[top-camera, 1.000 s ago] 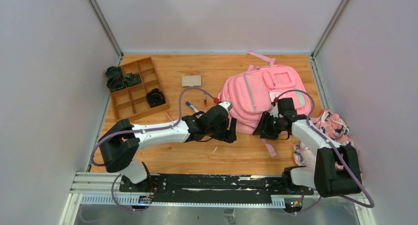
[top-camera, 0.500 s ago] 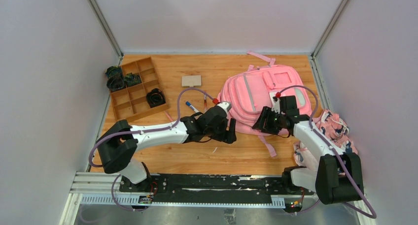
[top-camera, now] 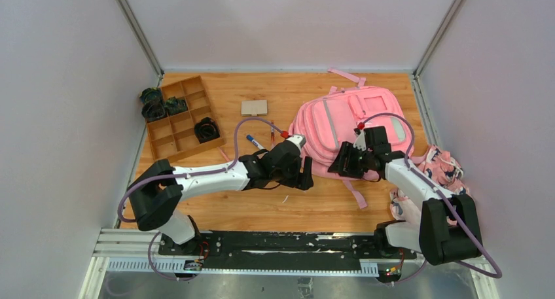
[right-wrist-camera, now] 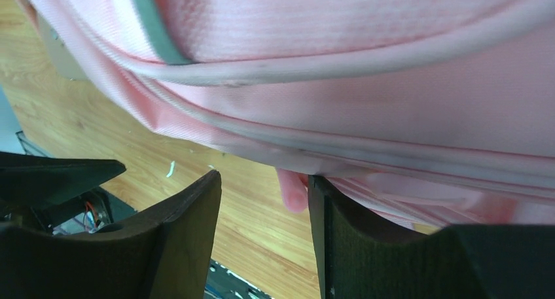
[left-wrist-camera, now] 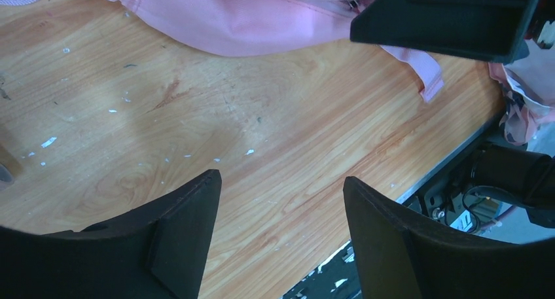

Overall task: Pack the student bag
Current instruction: Zip the student bag at the center of the board.

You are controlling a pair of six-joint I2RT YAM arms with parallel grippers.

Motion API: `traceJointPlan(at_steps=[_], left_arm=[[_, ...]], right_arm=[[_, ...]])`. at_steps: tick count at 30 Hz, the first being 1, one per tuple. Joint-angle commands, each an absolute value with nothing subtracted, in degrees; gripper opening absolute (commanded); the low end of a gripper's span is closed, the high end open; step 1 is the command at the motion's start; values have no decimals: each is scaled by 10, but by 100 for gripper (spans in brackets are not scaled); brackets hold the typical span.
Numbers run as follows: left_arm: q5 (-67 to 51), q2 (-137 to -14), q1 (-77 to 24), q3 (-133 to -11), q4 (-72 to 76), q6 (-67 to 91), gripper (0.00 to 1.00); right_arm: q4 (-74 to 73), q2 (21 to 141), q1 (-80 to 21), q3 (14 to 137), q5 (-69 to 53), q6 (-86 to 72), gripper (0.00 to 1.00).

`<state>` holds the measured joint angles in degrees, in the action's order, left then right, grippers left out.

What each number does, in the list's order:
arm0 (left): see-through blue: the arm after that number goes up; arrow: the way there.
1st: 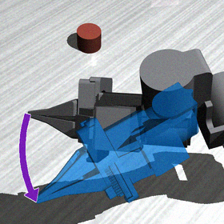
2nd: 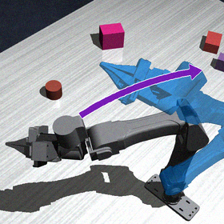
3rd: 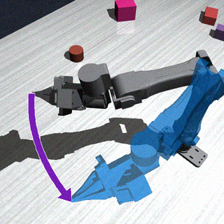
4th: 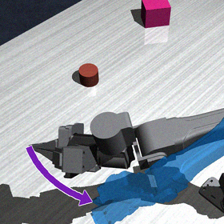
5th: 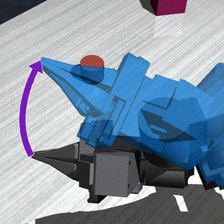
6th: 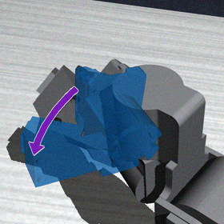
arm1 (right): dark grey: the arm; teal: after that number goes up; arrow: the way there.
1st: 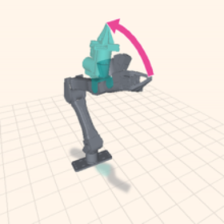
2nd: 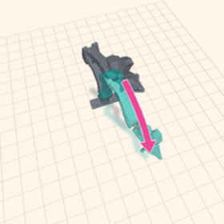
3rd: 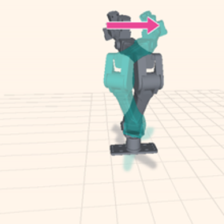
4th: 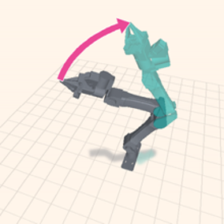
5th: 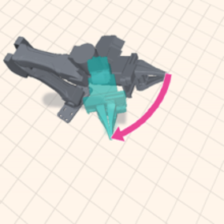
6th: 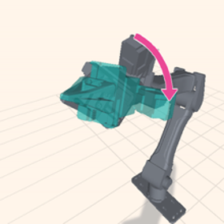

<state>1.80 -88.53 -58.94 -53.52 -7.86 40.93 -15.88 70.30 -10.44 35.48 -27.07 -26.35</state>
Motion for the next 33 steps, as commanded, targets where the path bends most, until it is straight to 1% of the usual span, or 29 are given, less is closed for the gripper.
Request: traceJointPlan(at_steps=[1, 6, 8, 12, 16, 18, 20, 21, 23, 24, 25, 29, 33], left_arm=[[35, -861, -587, -527, -64, 409, 74], [45, -859, -587, -540, -74, 388, 74], [44, -860, -587, -548, -73, 377, 73], [52, -868, -604, -569, -68, 345, 73], [121, -884, -647, -594, -59, 289, 73], [143, -897, -665, -606, -47, 260, 73], [161, -919, -676, -633, -62, 249, 73], [174, -938, -679, -657, -85, 255, 72], [219, -982, -681, -714, -151, 304, 66], [241, -1007, -683, -741, -182, 335, 64], [264, -1030, -688, -771, -212, 381, 65], [314, -1122, -714, -880, -288, 435, 72], [314, -1172, -720, -931, -311, 468, 71]], right_arm=[[-139, 690, -138, 360, -326, -284, 55], [-132, 683, -160, 379, -419, -249, 54], [-145, 668, -160, 387, -417, -226, 54], [-186, 644, -155, 398, -326, -224, 54], [-221, 623, -143, 400, -241, -268, 53], [-254, 596, -132, 403, -169, -293, 53], [-302, 571, -118, 408, -70, -329, 52], [-323, 559, -108, 408, -30, -345, 51], [-358, 534, -78, 405, 33, -365, 51], [-368, 523, -62, 403, 44, -370, 51], [-377, 510, -44, 401, 47, -373, 52], [-395, 460, 24, 398, 29, -378, 53], [-403, 446, 30, 408, 30, -370, 53]])
